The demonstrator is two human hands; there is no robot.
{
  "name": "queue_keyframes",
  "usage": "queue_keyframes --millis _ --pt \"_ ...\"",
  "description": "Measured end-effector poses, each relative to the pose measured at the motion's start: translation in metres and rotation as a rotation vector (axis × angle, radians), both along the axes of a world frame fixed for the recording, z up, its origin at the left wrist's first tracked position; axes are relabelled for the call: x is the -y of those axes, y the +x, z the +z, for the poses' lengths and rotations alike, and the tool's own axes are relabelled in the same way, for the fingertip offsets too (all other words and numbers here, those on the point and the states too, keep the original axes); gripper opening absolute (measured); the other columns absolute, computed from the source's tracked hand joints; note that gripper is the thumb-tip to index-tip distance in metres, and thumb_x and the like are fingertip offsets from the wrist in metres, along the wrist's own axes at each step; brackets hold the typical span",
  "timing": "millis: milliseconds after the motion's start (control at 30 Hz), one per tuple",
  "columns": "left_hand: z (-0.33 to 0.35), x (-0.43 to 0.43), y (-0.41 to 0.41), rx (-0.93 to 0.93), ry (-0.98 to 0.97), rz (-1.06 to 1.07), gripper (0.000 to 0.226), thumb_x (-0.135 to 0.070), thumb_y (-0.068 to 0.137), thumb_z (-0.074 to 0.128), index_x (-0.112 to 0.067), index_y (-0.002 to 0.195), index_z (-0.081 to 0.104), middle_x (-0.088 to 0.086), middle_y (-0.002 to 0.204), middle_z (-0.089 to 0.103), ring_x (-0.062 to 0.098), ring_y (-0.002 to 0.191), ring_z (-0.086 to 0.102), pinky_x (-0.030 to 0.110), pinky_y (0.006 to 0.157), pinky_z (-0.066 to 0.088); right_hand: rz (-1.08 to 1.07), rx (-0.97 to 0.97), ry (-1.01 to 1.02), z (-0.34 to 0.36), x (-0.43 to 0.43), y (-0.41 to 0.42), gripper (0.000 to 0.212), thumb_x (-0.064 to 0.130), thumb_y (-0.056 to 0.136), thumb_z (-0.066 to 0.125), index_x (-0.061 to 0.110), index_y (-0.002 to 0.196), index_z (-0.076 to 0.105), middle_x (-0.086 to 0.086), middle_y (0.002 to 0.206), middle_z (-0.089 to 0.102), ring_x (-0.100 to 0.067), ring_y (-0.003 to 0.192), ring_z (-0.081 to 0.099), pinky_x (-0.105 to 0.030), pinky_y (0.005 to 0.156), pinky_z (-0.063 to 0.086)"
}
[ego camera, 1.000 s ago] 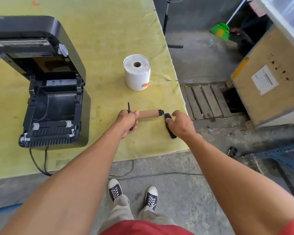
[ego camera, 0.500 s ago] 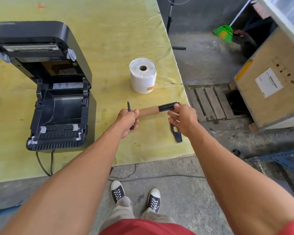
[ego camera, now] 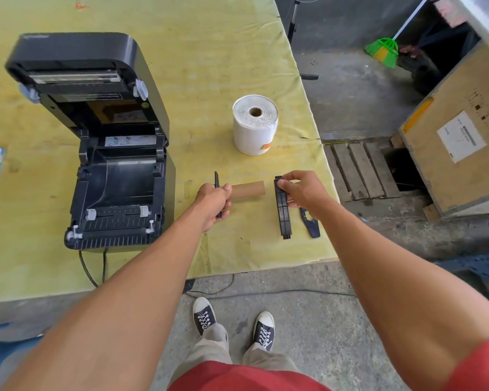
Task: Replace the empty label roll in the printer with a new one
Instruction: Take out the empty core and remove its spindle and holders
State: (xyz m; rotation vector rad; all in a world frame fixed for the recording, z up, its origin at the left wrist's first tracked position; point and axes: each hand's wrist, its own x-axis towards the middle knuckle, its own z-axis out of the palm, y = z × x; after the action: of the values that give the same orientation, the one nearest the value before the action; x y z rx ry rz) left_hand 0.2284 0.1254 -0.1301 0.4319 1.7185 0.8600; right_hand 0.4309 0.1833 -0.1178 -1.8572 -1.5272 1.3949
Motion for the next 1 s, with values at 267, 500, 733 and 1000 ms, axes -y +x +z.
queue_keyframes --millis 267,500,733,1000 --pt "-0.005 0.002 -0.010 0.015 -0.022 0.005 0.021 -0.022 0.098 0.055 -0.007 0.113 0.054 0.007 0.098 0.055 0.013 0.071 0.054 0.029 0.059 0.050 -0.037 0.173 0.076 -0.007 -0.002 -0.005 0.035 0.032 0.091 0.068 0.013 0.120 0.064 -0.016 0.108 0.068 -0.033 0.098 0.066 -0.048 0.085 0.057" --pt "0.007 -0.005 -0.004 0.102 0.037 0.056 0.010 -0.018 0.098 0.056 -0.010 0.094 0.053 0.005 0.085 0.053 0.015 0.068 0.052 0.031 0.058 0.050 -0.004 -0.250 -0.166 0.016 0.006 -0.011 0.049 0.051 0.080 0.075 0.013 0.110 0.068 -0.004 0.087 0.067 -0.012 0.066 0.059 -0.025 0.054 0.052" --pt "0.030 -0.007 0.003 0.172 0.125 0.025 0.019 -0.017 0.102 0.047 -0.008 0.087 0.057 0.008 0.077 0.057 0.016 0.061 0.054 0.034 0.064 0.053 -0.159 -0.456 -0.171 0.023 0.007 -0.038 0.038 0.034 0.082 0.077 0.007 0.105 0.065 -0.005 0.089 0.069 -0.015 0.072 0.067 -0.029 0.061 0.054" --pt "0.028 -0.004 -0.029 -0.032 0.012 0.039 0.020 -0.009 0.092 0.058 -0.003 0.111 0.056 0.011 0.092 0.051 0.024 0.079 0.052 0.034 0.063 0.056 -0.092 -0.160 -0.050 0.035 -0.007 -0.052 0.024 0.035 0.091 0.052 0.012 0.085 0.051 -0.012 0.074 0.057 -0.018 0.046 0.051 -0.029 0.049 0.047"
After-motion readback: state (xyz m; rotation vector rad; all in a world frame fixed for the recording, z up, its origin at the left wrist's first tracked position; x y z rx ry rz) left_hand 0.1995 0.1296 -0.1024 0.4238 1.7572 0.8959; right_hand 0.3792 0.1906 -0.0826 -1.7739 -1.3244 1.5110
